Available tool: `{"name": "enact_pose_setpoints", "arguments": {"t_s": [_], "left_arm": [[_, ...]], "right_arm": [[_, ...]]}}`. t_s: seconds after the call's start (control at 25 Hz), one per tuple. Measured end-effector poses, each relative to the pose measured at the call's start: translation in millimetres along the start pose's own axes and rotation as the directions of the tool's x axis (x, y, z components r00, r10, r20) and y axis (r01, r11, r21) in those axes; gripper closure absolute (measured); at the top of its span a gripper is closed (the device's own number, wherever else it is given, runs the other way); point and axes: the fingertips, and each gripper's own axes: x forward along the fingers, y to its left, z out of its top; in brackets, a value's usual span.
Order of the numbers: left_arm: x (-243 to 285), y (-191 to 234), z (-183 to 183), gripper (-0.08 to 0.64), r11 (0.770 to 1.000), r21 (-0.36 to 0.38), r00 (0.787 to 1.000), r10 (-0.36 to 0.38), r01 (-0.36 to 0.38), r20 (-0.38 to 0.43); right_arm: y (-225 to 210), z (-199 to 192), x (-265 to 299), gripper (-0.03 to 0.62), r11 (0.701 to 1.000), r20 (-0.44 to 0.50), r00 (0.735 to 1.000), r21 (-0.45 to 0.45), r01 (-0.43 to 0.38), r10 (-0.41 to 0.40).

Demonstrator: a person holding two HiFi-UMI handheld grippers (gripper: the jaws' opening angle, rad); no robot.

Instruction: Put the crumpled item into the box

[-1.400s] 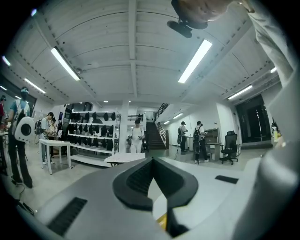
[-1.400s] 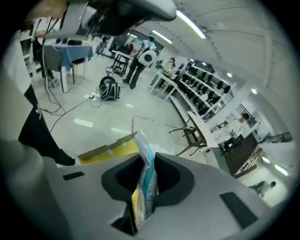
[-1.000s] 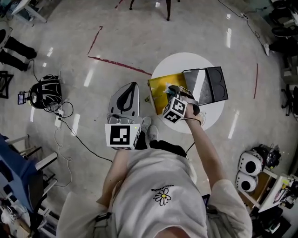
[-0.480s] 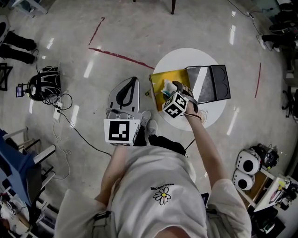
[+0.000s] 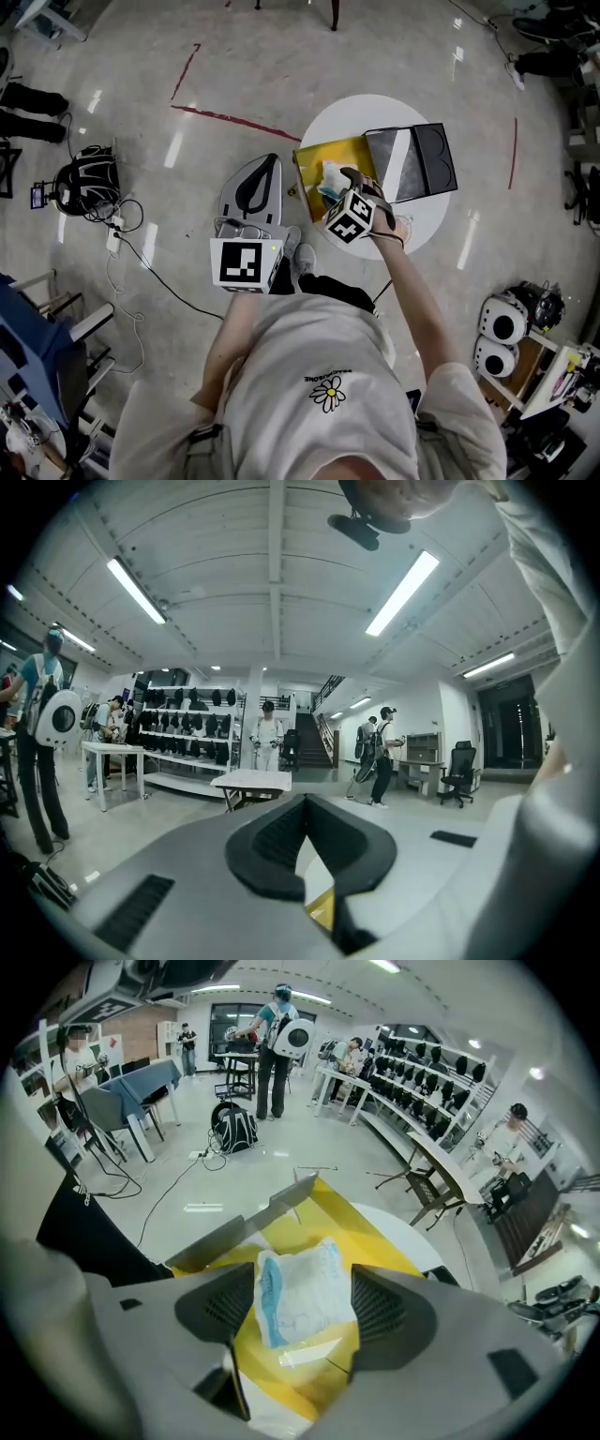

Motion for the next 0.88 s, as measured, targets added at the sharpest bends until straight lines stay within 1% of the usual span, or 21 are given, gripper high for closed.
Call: {"name": "enact_pose_setpoints", "arguments": {"t_s": [0.16, 0.28, 0.36, 0.48, 0.56, 0.68, 0.76, 0.8, 0.88], "left_arm": [[1, -3, 7, 0.558, 1.000, 0.011, 1.000, -0.013, 0.013, 0.020], [3, -7, 15, 0.558, 1.000, 0.017, 0.999, -0.026, 0.025, 0.042], [3, -10, 20, 0.558, 0.999, 0.025, 0.998, -0.029, 0.028, 0.052], [6, -16, 27, 0.558, 0.998, 0.040, 0.997, -0.044, 0.042, 0.066], [7, -20, 33, 0.558, 0.997, 0.051, 0.996, -0.055, 0.052, 0.077], [9, -27, 42, 0.558, 0.996, 0.068, 0.993, -0.070, 0.064, 0.091], [9, -29, 47, 0.558, 0.994, 0.081, 0.992, -0.080, 0.072, 0.100], [9, -31, 49, 0.558, 0.994, 0.085, 0.991, -0.083, 0.075, 0.102], [10, -34, 53, 0.558, 0.993, 0.092, 0.990, -0.088, 0.078, 0.106]], "right_arm": [[-9, 8, -12, 0.287, 0.999, 0.030, 0.999, 0.005, 0.035, -0.035], [-26, 17, -25, 0.287, 0.996, 0.067, 0.994, 0.029, 0.086, -0.088], [-45, 28, -42, 0.287, 0.987, 0.113, 0.983, 0.088, 0.134, -0.144], [-76, 50, -76, 0.288, 0.956, 0.210, 0.952, 0.240, 0.170, -0.222], [-92, 66, -103, 0.290, 0.929, 0.278, 0.922, 0.325, 0.175, -0.271], [-107, 84, -142, 0.293, 0.899, 0.367, 0.860, 0.386, 0.206, -0.355], [-112, 95, -165, 0.298, 0.880, 0.429, 0.806, 0.421, 0.221, -0.408], [-113, 99, -177, 0.315, 0.867, 0.456, 0.777, 0.444, 0.225, -0.435], [-115, 101, -201, 0.371, 0.837, 0.491, 0.720, 0.495, 0.234, -0.491]]}}
